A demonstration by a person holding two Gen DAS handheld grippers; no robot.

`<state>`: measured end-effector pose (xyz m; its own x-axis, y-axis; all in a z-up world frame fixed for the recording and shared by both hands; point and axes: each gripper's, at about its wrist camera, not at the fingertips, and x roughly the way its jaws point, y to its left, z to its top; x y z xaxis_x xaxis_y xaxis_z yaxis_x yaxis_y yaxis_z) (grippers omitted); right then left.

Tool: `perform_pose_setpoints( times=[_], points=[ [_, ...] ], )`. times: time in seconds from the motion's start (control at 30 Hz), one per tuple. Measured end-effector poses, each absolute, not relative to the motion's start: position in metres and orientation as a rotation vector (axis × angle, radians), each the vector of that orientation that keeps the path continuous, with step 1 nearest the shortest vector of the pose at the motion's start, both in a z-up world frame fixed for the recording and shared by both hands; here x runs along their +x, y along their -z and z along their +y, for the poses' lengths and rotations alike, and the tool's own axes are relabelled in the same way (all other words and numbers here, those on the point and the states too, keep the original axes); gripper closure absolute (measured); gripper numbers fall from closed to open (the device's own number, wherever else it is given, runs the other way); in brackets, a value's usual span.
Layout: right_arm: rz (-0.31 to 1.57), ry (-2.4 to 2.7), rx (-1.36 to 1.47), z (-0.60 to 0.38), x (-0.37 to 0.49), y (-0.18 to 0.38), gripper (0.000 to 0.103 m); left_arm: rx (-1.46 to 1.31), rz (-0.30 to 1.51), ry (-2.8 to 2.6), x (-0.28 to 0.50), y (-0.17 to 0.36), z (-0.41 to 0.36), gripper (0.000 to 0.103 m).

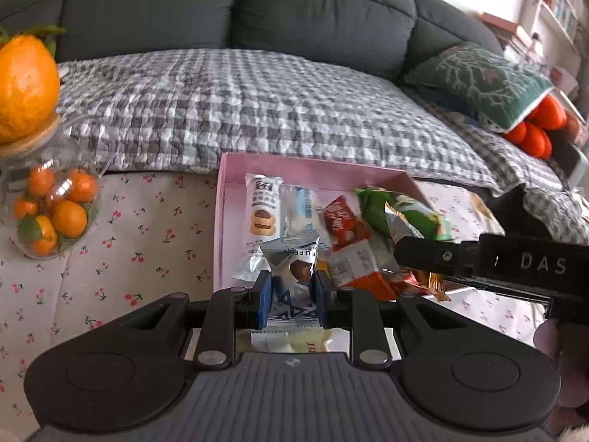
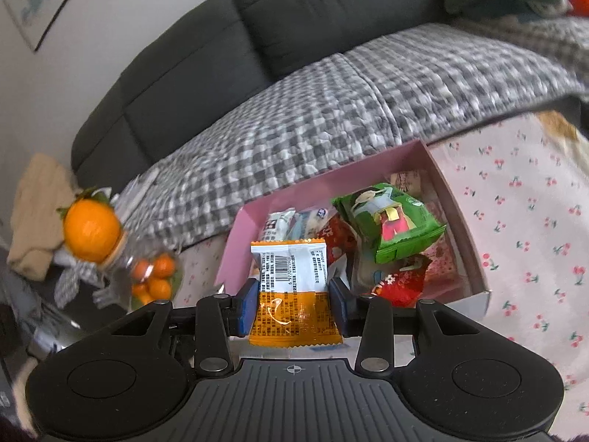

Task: Organize snacks
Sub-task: 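Carry both packs into the pink box and open both tools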

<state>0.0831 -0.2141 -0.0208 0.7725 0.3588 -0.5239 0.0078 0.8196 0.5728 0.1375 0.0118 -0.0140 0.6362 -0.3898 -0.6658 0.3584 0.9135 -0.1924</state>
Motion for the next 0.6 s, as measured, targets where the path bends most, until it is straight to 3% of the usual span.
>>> perform_pose_setpoints(
  times=[0.33, 0.6],
  points=[
    [0.69, -0.187, 0.587, -0.206, 0.1, 0.033, 0.059, -0.019, 0.758, 0.389, 0.15, 0.025, 0.003, 0.08],
    [0.677, -0.181, 0.623, -0.214, 0.096, 0.031, 0.052, 0.011, 0.736, 0.38, 0.148, 0.024, 0.002, 0.067]
  ],
)
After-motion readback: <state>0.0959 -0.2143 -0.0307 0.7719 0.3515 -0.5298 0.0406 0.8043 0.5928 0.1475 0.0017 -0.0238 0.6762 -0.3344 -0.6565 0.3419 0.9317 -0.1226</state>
